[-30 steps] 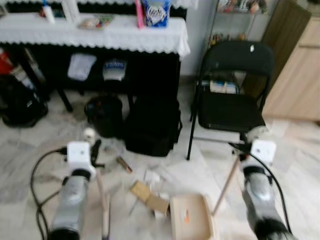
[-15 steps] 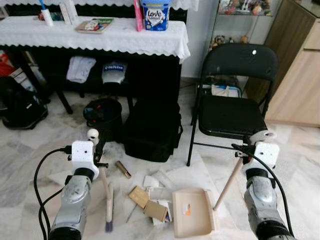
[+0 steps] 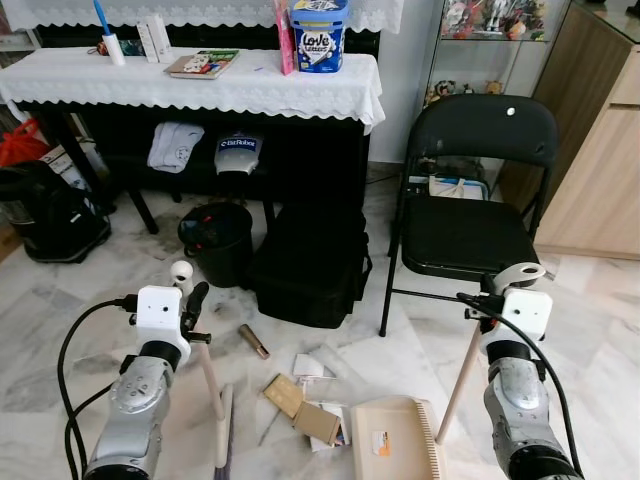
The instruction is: Sweep floor
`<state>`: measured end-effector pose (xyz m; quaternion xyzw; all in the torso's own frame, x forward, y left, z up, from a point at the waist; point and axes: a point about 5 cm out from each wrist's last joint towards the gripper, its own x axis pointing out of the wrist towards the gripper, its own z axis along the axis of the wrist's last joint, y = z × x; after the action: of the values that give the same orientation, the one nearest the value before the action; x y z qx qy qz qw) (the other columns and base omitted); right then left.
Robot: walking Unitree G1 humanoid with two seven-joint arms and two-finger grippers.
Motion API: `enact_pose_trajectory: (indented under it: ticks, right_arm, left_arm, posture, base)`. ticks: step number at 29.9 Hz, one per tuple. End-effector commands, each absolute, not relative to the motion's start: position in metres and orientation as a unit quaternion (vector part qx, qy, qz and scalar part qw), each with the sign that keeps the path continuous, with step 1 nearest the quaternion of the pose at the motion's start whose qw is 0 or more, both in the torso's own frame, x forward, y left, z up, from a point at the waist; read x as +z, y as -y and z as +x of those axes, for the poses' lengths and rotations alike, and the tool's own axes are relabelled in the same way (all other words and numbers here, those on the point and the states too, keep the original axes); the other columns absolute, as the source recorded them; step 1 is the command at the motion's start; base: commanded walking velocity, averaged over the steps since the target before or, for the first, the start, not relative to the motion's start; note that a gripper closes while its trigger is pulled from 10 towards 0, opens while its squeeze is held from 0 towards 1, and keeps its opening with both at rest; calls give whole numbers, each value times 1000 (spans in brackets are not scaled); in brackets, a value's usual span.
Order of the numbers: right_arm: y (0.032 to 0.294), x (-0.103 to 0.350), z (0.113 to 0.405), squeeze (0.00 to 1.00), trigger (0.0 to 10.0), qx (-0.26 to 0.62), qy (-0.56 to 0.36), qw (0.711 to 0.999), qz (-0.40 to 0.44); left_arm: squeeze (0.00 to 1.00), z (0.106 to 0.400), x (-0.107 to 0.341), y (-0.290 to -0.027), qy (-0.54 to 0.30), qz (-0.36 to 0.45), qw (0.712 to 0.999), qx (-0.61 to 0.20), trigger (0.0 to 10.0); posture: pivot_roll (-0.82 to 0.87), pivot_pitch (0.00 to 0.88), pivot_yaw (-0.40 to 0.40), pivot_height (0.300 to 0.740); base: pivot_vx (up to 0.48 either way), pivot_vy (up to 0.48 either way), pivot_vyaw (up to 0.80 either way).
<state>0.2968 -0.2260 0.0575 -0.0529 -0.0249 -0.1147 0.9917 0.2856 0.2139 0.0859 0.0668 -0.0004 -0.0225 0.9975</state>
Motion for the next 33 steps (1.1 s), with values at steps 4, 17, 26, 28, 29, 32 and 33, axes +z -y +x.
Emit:
enact_pose_trajectory:
  ticks: [4, 17, 26, 28, 29, 32, 33]
  right_arm:
    - [219, 62, 298, 0, 10000, -105, 48, 990, -79]
    - [211, 52, 293, 0, 10000, -111, 38, 989, -94]
    - [213, 43, 286, 0, 10000, -121, 21, 987, -103]
    - [214, 42, 285, 0, 10000, -124, 18, 986, -107]
    - [214, 42, 285, 0, 10000, -124, 18, 986, -107]
    - [217, 41, 283, 0, 10000, -128, 16, 985, -111]
    - [218, 41, 283, 0, 10000, -129, 16, 985, -111]
  left_arm:
    - [0, 286, 103, -219, 18, 89, 995, -41, 10000]
    - [0, 282, 115, -228, 11, 91, 995, -48, 10000]
    - [0, 282, 121, -234, -2, 59, 998, -35, 10000]
    - [0, 282, 121, -234, -9, 46, 998, -33, 10000]
    - [0, 282, 121, -234, -9, 46, 998, -33, 10000]
    - [0, 284, 120, -231, -16, 36, 999, -37, 10000]
    - [0, 284, 120, -230, -17, 33, 999, -38, 10000]
  posture:
    - [28, 0, 114, 740]
    - [78, 0, 144, 740]
    - [96, 0, 150, 740]
    - [96, 0, 150, 740]
    - [96, 0, 150, 740]
    - [101, 0, 142, 740]
    - [101, 0, 140, 740]
  base:
    - [0, 0, 0]
    - [0, 0, 0]
    - [0, 0, 0]
    - [0, 0, 0]
    - [0, 0, 0]
    - [0, 0, 0]
    - [0, 0, 0]
